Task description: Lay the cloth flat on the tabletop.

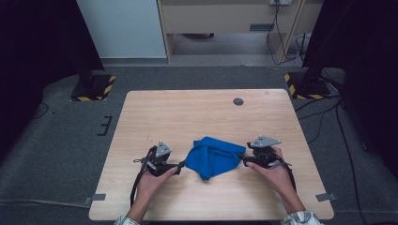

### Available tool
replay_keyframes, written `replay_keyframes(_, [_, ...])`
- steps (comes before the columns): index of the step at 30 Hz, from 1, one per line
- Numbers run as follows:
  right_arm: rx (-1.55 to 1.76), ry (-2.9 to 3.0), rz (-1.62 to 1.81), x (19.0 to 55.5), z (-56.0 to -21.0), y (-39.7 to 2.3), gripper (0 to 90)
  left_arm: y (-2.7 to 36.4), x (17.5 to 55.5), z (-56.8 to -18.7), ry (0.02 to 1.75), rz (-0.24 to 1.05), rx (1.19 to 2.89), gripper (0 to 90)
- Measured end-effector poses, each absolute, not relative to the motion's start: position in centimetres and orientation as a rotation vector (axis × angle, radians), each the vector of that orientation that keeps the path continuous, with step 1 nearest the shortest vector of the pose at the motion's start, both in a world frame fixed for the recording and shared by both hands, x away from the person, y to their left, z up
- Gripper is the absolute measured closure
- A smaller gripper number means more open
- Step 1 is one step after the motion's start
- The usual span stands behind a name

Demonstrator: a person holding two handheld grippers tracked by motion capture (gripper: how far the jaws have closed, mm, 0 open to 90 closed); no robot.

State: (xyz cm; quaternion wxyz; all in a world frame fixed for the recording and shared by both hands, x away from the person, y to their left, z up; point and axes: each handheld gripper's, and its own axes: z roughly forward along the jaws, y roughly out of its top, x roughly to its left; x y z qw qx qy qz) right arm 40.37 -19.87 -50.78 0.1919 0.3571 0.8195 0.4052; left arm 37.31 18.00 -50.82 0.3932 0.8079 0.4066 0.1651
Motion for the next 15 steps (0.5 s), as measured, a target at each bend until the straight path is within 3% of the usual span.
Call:
replay_keyframes(4, [0.958, 2.314, 1.095, 40.6, -51.3, -20.1, 45.4, 17.9, 37.3, -51.0, 1.023, 0.412, 2.061, 18.9])
replay_keyframes(11, [0.921, 2.325, 1.045, 40.8, -52.1, -19.1, 50.0, 17.9, 37.4, -51.1, 1.013, 0.385, 2.051, 18.3])
replay_keyframes(15, [0.889, 2.326, 0.992, 41.1, -52.4, -18.5, 67.7, 17.6, 37.3, -51.2, 1.002, 0.377, 2.065, 18.9])
